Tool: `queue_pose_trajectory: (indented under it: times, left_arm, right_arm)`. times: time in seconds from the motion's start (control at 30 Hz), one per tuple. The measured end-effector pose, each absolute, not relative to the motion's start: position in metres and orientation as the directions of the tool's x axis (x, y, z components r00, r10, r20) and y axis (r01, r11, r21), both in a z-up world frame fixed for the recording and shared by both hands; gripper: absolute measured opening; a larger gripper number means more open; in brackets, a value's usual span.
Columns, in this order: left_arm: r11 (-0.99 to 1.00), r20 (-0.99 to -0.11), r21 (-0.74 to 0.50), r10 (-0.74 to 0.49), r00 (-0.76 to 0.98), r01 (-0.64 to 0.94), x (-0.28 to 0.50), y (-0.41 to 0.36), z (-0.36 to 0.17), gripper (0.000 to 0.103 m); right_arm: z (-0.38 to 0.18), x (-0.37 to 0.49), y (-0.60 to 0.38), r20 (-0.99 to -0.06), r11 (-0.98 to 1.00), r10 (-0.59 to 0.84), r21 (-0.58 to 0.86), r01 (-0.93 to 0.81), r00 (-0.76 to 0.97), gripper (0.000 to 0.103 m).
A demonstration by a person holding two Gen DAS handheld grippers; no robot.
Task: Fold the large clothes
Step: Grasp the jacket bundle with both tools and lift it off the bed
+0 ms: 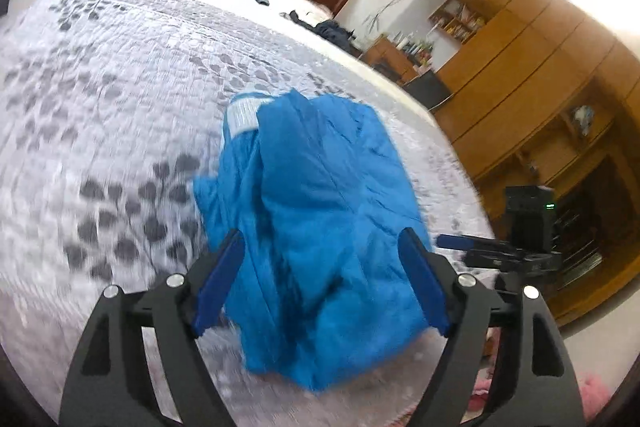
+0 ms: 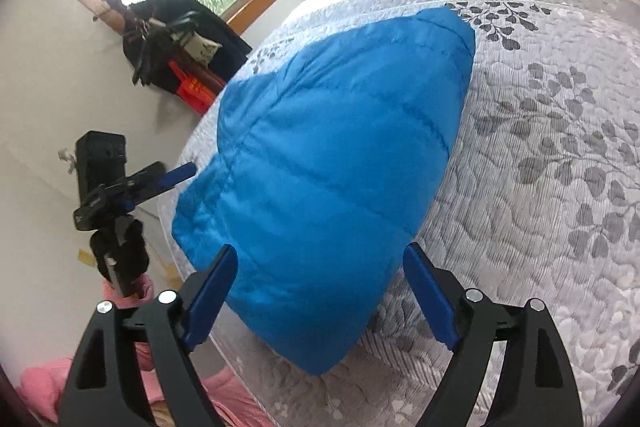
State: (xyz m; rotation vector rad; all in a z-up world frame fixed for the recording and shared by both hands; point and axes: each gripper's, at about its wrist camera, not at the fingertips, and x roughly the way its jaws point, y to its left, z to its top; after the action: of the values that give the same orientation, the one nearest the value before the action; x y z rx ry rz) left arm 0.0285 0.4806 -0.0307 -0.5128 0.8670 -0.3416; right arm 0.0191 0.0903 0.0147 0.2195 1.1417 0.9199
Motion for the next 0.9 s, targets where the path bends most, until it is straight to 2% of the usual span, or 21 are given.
queue_pose_trajectory:
  times: [0.2,0.37,0.63,0.77,0.9]
  left_arm:
    - [0.861,-0.709,-0.505,-0.452,0.542,0.057,0.076,0.484,-0.048,0.079]
    - [0.841,-0.717,-0.538,-0.495,0.491,0.061,0.092,0.493,-0.071,0.089]
    - [0.698,-0.61,-0.709,-0.677,0.411,0.097,0.107,0.5,-0.111,0.101]
    - [0.618,-0.536,-0.776,-0.753,0.381,0.13,0.113,0.499,-0.126,0.101]
    - [0.595,-0.505,-0.788,-0.771,0.389,0.158,0.114,0.494,-0.133,0.101]
  right_arm:
    - [0.006,0.043,0.092,-0.665,0.616,0.743,0.631,-0.471,0.081,0.089]
    - [-0.009,0.062,0.1,-0.666,0.614,0.745,0.657,-0.438,0.046,0.092]
    - [-0.041,0.084,0.117,-0.642,0.587,0.767,0.715,-0.381,-0.023,0.1]
    - [-0.056,0.091,0.122,-0.601,0.551,0.798,0.76,-0.346,-0.049,0.1]
    - [-0.073,0.096,0.128,-0.545,0.496,0.834,0.809,-0.316,-0.087,0.1]
